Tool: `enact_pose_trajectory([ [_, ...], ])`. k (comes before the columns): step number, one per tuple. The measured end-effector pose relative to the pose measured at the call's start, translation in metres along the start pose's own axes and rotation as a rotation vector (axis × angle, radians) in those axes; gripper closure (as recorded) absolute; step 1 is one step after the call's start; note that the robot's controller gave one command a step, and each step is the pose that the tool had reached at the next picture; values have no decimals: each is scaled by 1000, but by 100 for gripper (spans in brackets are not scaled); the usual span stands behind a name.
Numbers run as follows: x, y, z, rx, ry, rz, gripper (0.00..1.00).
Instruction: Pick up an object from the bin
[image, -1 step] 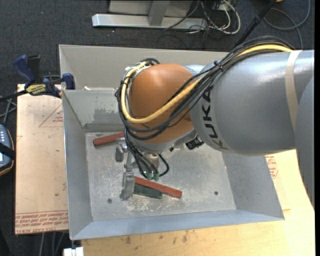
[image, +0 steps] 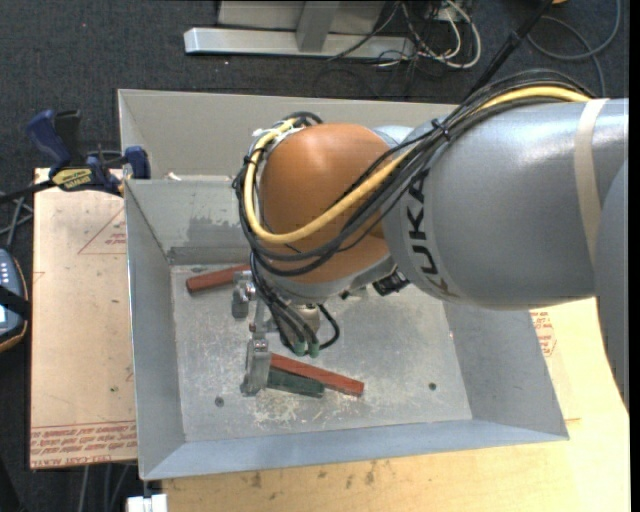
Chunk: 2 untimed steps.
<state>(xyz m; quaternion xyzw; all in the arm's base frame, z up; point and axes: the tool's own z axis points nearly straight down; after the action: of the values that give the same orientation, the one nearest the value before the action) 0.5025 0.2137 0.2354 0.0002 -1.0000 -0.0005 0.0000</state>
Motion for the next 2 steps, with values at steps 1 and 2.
enact_pose_trajectory([
  [1, -16, -36, 51, -1, -4, -99, 0],
  [2, -14, -79, 74, 0, 1, 23, 0],
])
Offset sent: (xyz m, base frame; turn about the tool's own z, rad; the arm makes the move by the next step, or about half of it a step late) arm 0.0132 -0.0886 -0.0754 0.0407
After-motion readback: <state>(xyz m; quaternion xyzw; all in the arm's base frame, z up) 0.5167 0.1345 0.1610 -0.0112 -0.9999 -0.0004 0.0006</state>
